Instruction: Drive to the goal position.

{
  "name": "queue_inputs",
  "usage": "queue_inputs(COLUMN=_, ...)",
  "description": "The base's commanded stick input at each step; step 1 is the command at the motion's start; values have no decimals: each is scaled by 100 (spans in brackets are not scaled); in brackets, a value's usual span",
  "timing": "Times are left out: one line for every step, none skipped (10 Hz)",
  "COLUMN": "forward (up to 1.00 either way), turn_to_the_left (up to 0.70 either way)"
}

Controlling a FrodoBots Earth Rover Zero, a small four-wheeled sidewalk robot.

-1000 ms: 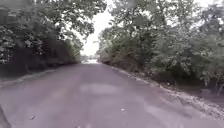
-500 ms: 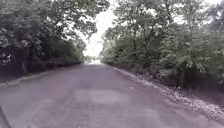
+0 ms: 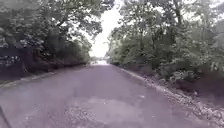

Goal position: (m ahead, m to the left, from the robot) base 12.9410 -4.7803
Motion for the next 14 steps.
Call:
queue_inputs(forward=100, turn_to_the_left=-4)
queue_inputs(forward=100, turn_to_the_left=-5)
queue_inputs(forward=100, turn_to_the_left=-6)
queue_inputs(forward=100, turn_to_the_left=-9)
queue_inputs(forward=100, turn_to_the_left=-9)
queue_inputs(forward=100, turn_to_the_left=-9)
queue_inputs(forward=100, turn_to_the_left=-9)
queue_inputs(forward=100, turn_to_the_left=-9)
queue_inputs(forward=100, turn_to_the_left=-9)
queue_inputs(forward=100, turn_to_the_left=-9)
queue_inputs(forward=100, turn_to_the_left=-9)
queue_inputs(forward=100, turn_to_the_left=-9)
queue_inputs(forward=100, turn_to_the_left=-9)
queue_inputs(forward=100, turn_to_the_left=-5)
